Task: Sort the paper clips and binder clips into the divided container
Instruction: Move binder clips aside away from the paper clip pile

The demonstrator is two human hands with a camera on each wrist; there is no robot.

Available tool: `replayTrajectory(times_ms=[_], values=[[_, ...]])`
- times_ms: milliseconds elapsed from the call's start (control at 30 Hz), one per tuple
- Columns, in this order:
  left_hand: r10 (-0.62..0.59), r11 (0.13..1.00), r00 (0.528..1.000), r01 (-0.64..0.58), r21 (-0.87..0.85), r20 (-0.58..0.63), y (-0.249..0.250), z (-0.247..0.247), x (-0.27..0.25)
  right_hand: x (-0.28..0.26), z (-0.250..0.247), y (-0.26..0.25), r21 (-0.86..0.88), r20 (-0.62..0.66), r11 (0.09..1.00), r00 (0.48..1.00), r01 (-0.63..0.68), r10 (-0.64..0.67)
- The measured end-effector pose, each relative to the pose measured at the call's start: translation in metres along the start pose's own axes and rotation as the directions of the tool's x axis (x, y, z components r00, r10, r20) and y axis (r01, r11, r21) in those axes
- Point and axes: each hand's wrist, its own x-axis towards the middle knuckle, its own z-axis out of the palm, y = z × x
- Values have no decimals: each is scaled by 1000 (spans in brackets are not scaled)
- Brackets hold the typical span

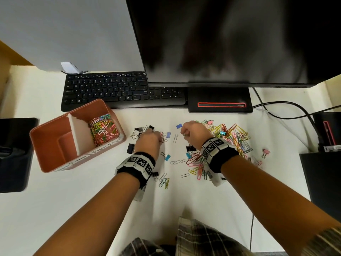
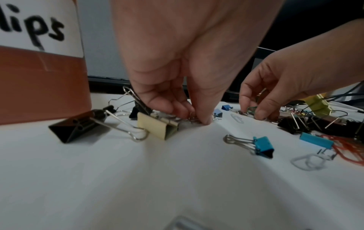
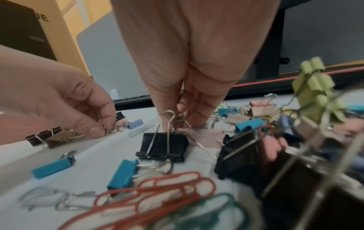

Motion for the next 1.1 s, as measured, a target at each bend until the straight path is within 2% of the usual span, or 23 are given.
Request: replayTrajectory(times_ms=[67, 167, 267, 333, 467, 600, 733, 833, 1000, 1100], values=[[6, 1000, 1000, -6, -8, 5, 0, 1, 0, -1, 1, 4, 28, 9, 1000, 1000, -8, 8], [12, 1000, 1000, -12, -14, 27, 0, 0, 0, -6, 5, 7, 69, -44, 997, 999, 25, -22], [13, 999, 999, -12, -45, 29, -2, -1, 1, -5, 5, 0, 11, -35, 991, 990, 134, -133], [20, 997, 999, -18, -76, 29, -3, -3, 2, 2, 5, -8, -82, 25, 980, 984, 180, -179], [23, 995, 999, -21, -102, 26, -4, -4, 1, 15, 7, -15, -200, 118, 967, 984, 157, -135], [25, 993, 1000, -24, -116, 9, -8, -1, -6, 19, 7, -13, -207, 120, 964, 982, 170, -147], [7, 973, 998, -19, -230, -55, -4, 0, -10, 15, 7, -10, -214, 130, 957, 976, 198, -172], [-23, 970, 999, 14, -244, -36, 3, 1, -2, 5, 0, -10, -175, 96, 965, 978, 198, -183], [-16, 989, 1000, 15, -148, -5, 13, 1, 5, -36, -8, -4, -13, -16, 979, 979, 203, -203], [12, 997, 1000, -12, -82, 2, 18, 0, 8, -66, 7, 4, 109, 50, 974, 978, 198, -204]])
